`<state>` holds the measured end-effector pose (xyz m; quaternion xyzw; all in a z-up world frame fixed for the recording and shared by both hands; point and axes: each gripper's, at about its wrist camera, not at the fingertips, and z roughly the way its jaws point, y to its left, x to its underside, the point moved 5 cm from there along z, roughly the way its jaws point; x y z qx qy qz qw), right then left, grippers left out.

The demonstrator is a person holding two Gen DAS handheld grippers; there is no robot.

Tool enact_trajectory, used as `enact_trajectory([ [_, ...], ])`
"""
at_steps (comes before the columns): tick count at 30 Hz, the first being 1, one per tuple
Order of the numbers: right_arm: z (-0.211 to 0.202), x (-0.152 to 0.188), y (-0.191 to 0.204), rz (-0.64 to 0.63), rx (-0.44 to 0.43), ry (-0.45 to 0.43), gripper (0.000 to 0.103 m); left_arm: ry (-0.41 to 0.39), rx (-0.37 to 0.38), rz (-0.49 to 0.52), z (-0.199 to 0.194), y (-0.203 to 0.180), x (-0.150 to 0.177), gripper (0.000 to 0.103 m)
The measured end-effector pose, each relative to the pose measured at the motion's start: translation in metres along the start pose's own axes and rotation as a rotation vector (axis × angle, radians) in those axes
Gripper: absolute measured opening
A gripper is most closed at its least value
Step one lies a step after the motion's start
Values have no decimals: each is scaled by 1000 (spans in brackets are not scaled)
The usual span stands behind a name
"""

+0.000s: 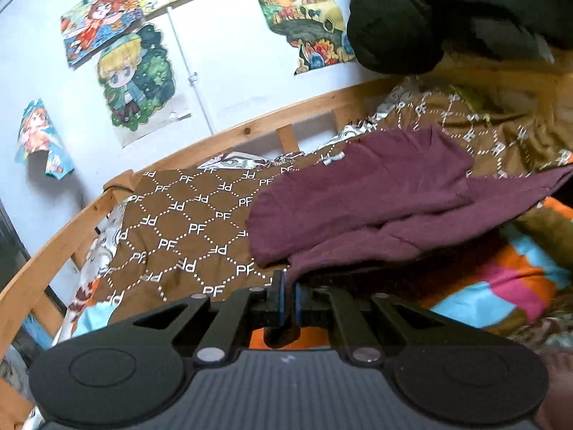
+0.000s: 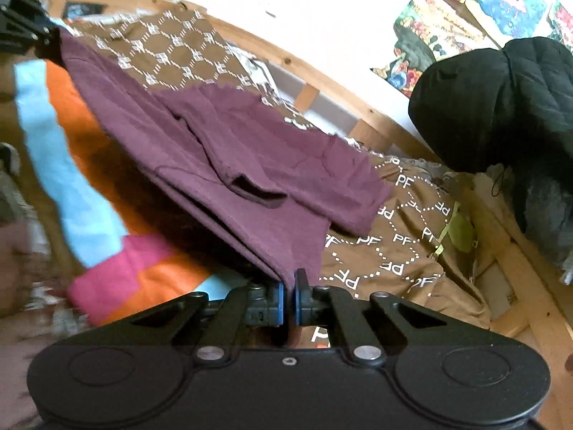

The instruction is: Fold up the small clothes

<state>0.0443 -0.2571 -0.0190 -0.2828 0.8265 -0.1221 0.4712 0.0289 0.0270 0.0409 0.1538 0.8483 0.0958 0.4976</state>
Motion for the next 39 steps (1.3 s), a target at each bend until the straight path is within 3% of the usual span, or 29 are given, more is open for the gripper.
enact_trajectory([
  [5, -55, -6, -2, 36, -71, 4, 4, 9, 56, -4, -47, 4, 2, 4],
  [9, -91, -8, -11, 75, -101, -1, 4, -37, 66, 17, -79, 5, -3, 5],
  [15, -97, -16, -18, 108, -83, -35, 5, -44, 67, -69, -72, 6, -22, 5],
  [18, -82, -29, -30, 114, -49, -72, 5, -21, 66, -133, -54, 18, -33, 6],
  [24, -26, -65, -56, 129, 10, -157, 5, -14, 5, -137, -9, 33, -65, 6],
  [32, 69, -123, -95, 192, 73, -197, 5, -26, -72, -122, 68, 47, -103, 7],
  [39, 144, -142, -104, 231, 65, -182, 5, 26, -88, -138, 132, 56, -119, 7],
])
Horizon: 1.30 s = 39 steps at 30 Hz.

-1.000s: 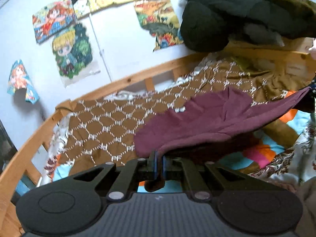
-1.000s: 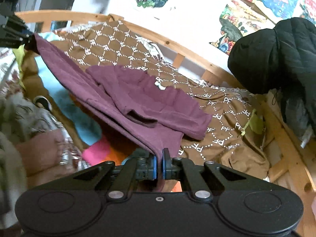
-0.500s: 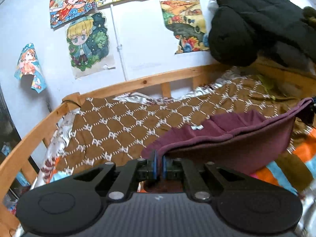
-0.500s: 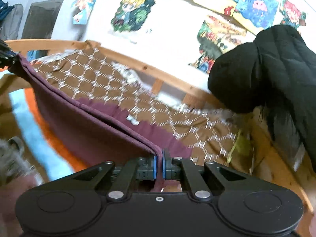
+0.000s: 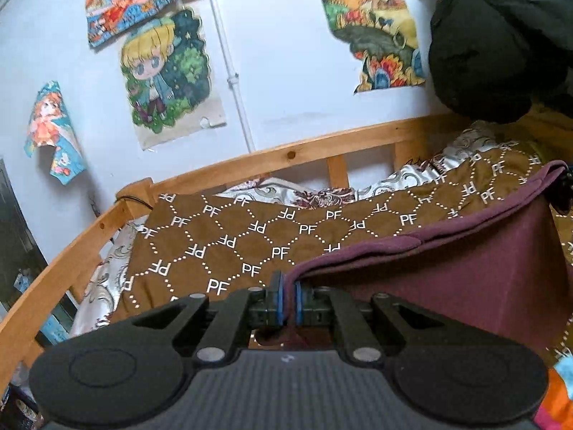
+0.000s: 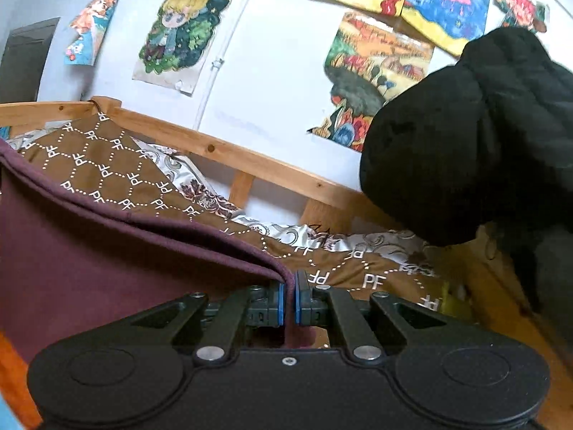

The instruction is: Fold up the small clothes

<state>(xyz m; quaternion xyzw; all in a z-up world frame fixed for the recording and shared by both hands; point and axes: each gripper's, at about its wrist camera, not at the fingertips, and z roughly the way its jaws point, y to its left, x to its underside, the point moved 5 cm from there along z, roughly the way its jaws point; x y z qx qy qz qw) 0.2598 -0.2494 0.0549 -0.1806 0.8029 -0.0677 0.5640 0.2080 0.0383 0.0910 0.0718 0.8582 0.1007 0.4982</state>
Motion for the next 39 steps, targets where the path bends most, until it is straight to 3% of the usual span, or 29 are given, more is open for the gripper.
enact_trajectory([
  [7, 50, 18, -4, 4, -19, 57, 5, 56, 4, 32, 60, -12, -8, 8],
  [22, 135, 54, 3, 2, -87, 194, 6, 224, -17, 0, 161, -26, 18, 9],
  [30, 157, 69, 6, 20, -93, 251, 9, 307, 3, -19, 187, -25, 35, 18],
  [35, 163, 72, 6, 29, -82, 275, 20, 317, 8, -69, 189, -19, 34, 37],
  [37, 163, 72, 5, 36, -71, 282, 27, 291, 9, -103, 183, -15, 32, 68],
  [39, 164, 73, 5, 41, -63, 290, 34, 269, -5, -122, 178, -10, 30, 80],
])
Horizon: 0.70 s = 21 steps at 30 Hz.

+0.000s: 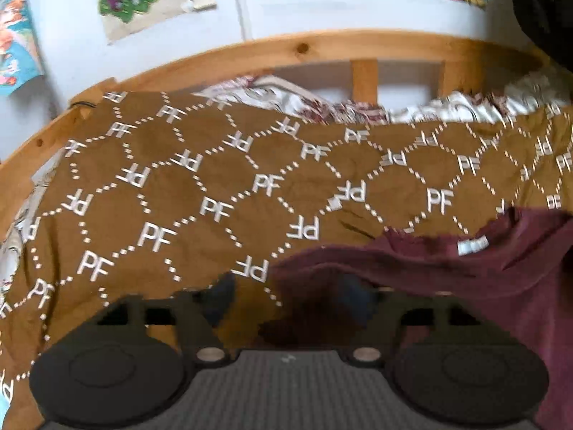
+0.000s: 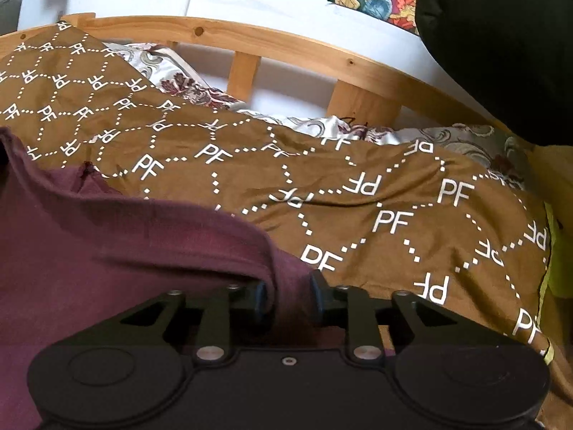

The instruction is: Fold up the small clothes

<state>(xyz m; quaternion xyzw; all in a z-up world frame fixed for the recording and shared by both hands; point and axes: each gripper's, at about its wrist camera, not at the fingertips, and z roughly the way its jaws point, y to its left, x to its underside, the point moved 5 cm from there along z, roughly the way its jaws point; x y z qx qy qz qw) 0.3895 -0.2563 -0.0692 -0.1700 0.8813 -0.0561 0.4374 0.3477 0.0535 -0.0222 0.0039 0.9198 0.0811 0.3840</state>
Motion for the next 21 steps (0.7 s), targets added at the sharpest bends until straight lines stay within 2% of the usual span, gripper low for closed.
enact_trajectory([
  [1, 1, 0, 0, 4, 4, 3, 35, -4, 0, -8, -2, 2, -1, 85],
  [4, 0, 1, -3, 16, 16, 4, 40, 1, 8, -35, -8, 8, -2, 91],
  [5, -1, 1, -3, 16, 23, 3, 45, 3, 8, -41, -10, 10, -1, 92],
  [7, -3, 2, -7, 16, 50, -1, 59, 7, 7, -51, -16, 15, 1, 99],
  [9, -5, 3, -13, 25, 88, -7, 84, 1, 7, -59, -23, 19, 6, 101],
  [12, -7, 1, -27, 36, 139, -19, 98, 7, 19, -64, -33, 25, 18, 102],
  [15, -10, -4, -42, 68, 159, -16, 100, 11, 37, -74, -45, 29, 35, 102],
  [18, -14, -8, -52, 117, 77, 18, 102, 19, 54, -76, -55, 33, 52, 102],
  [21, -23, -6, -50, 112, 57, 33, 102, 22, 74, -90, -65, 38, 71, 102],
])
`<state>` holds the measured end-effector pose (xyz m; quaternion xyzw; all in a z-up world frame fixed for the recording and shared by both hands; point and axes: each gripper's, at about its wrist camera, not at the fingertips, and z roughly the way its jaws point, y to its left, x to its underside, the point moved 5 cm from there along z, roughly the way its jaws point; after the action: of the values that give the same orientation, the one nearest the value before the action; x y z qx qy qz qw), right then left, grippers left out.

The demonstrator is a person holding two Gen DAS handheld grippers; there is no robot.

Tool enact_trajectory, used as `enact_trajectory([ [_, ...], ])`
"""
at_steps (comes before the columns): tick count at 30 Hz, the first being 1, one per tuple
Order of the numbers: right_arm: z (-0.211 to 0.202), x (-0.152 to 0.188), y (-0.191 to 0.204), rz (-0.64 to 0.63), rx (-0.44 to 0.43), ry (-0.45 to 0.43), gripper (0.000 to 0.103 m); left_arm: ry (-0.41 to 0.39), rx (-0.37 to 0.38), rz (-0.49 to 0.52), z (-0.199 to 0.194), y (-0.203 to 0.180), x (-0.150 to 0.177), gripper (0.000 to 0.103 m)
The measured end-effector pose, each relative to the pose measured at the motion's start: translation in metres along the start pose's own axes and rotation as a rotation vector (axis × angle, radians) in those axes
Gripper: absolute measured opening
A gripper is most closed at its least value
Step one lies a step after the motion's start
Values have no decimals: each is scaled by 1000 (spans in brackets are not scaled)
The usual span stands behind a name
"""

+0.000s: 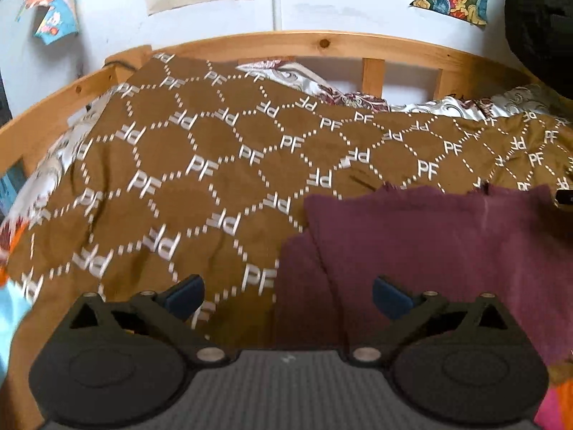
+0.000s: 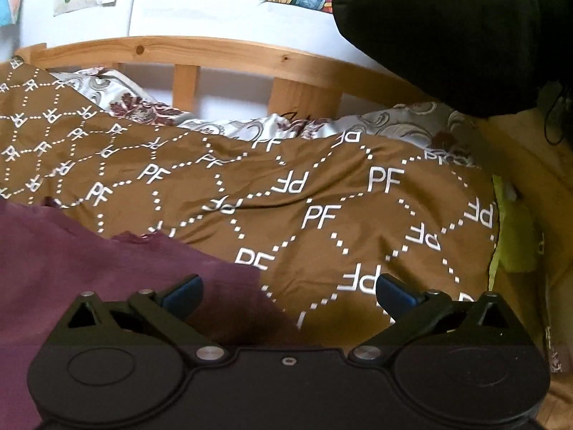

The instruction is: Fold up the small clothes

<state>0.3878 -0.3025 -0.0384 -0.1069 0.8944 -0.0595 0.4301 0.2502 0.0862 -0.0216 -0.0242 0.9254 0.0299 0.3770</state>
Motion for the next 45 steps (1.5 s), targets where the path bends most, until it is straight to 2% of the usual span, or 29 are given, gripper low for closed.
enact_trajectory([
  [7, -39, 46, 21, -42, 21, -7, 102, -30, 43, -56, -22, 15, 41, 102],
  [11, -72, 78, 31, -22, 64, -54, 102, 24, 94, -87, -17, 15, 53, 102],
  [14, -94, 103, 34, 13, 140, -71, 102, 24, 80, -55, -17, 11, 58, 102],
  [16, -105, 117, 35, 53, 136, -74, 102, 23, 78, -15, -16, 5, 62, 102],
  [19, -116, 131, 43, 68, 74, -76, 89, 35, 83, 3, -13, -2, 69, 102],
  [21, -118, 134, 50, 50, 71, -69, 76, 49, 91, 3, -11, -5, 72, 102],
  [22, -118, 134, 54, 36, 64, -69, 72, 54, 95, 2, -10, -6, 73, 102],
  [24, -117, 133, 62, 25, 38, -66, 51, 62, 98, -2, -8, -8, 75, 102],
  [27, -109, 130, 67, 39, 0, -54, 32, 79, 95, -7, -4, -8, 78, 102],
  [32, -98, 130, 56, 151, -40, -10, 29, 97, 108, -35, 0, -5, 80, 102],
  [35, -96, 134, 52, 192, -57, 8, 11, 102, 108, -38, 1, -5, 80, 102],
  [37, -99, 133, 52, 196, -70, 3, 6, 106, 109, -41, 1, -5, 81, 102],
  [39, -104, 132, 45, 247, -80, -12, 5, 108, 110, -44, 1, -5, 81, 102],
  [42, -115, 132, 23, 417, -80, -42, 4, 112, 114, -53, 1, -4, 81, 102],
  [45, -117, 141, 15, 518, -77, -23, 4, 125, 117, -61, 4, -4, 82, 102],
])
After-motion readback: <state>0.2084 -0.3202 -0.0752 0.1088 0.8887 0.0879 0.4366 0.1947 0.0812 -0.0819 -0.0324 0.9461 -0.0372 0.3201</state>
